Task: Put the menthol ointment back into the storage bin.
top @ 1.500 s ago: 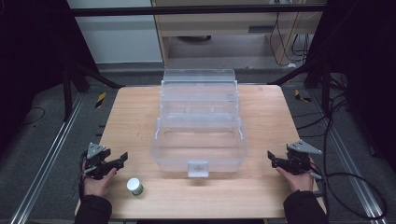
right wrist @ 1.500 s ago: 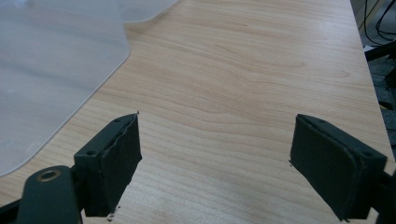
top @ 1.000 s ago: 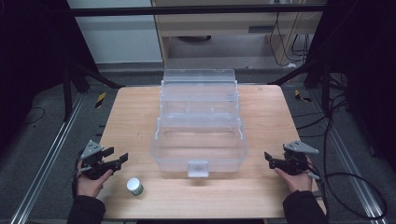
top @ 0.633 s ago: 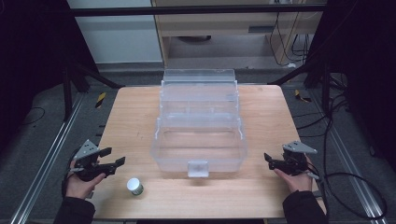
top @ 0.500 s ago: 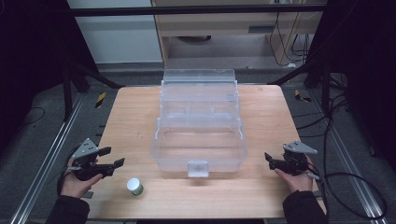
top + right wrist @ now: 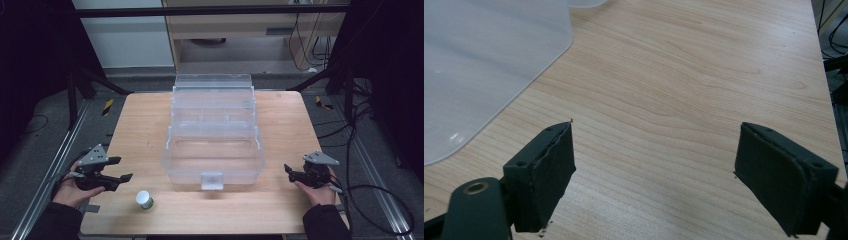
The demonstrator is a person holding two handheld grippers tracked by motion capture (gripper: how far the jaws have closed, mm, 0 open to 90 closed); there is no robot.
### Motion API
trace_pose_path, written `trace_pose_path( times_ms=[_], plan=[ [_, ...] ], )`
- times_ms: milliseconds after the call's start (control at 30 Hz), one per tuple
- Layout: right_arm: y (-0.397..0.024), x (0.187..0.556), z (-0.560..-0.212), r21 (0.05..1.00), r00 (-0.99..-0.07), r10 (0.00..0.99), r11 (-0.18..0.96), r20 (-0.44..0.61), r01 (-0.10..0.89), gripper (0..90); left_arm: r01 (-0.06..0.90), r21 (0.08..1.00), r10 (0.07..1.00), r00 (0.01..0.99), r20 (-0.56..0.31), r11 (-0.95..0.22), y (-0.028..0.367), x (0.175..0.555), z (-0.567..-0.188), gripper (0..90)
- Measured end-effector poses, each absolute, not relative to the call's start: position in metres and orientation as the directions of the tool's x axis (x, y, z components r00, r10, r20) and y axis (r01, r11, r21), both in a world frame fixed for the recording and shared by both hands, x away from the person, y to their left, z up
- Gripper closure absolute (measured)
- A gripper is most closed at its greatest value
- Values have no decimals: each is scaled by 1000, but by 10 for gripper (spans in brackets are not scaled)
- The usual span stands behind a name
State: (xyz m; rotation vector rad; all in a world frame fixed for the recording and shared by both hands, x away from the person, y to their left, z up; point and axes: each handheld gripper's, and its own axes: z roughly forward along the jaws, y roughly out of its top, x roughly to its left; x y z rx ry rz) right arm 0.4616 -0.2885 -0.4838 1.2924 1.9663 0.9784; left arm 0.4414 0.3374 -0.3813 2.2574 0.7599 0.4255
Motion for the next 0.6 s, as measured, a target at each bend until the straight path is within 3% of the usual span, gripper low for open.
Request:
trace_pose_path(
  times_ms=[600],
  plan=[
    [-290, 462, -485, 822, -357, 931, 265, -80, 505, 166, 304, 558, 442, 888, 127, -772, 317, 439, -375, 274]
  ],
)
